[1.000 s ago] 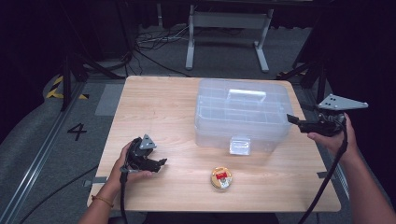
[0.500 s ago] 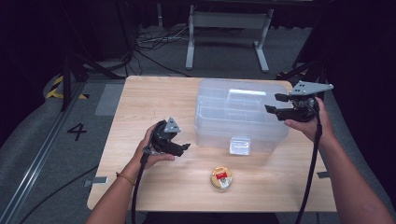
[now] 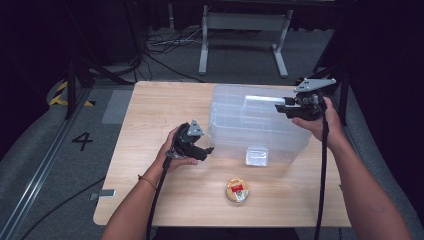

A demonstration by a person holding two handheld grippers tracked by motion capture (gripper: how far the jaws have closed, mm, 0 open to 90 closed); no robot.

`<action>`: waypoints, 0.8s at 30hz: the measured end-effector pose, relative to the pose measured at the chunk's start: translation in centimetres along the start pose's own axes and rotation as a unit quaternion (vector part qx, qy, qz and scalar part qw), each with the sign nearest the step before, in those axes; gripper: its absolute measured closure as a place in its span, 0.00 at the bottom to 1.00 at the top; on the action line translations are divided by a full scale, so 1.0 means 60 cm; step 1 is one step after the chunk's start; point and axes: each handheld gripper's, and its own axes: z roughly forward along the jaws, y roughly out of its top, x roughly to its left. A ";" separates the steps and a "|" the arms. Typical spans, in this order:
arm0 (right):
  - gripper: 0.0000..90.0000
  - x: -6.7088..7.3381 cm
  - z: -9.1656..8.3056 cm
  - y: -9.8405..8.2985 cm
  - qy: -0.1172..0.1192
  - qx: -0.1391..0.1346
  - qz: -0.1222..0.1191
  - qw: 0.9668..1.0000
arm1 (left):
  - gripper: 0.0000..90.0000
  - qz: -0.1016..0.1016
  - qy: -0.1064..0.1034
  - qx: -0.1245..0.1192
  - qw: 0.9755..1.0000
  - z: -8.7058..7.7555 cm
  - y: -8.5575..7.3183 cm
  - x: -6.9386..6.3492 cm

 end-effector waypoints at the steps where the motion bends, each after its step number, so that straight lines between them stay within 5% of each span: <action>1: 0.75 0.000 0.002 0.002 0.000 0.001 -0.003 1.000 | 0.18 0.000 -0.002 -0.002 1.000 0.002 0.001 -0.001; 7: 0.78 -0.002 0.009 0.008 -0.002 0.007 0.000 1.000 | 0.21 0.007 -0.020 -0.014 1.000 0.012 0.008 -0.009; 13: 0.80 0.006 0.012 0.011 -0.009 0.009 -0.017 1.000 | 0.15 0.006 -0.009 -0.008 1.000 0.016 0.023 -0.014; 24: 0.81 0.010 0.012 0.012 -0.012 0.013 -0.023 1.000 | 0.29 0.001 -0.023 -0.018 1.000 -0.007 0.019 -0.011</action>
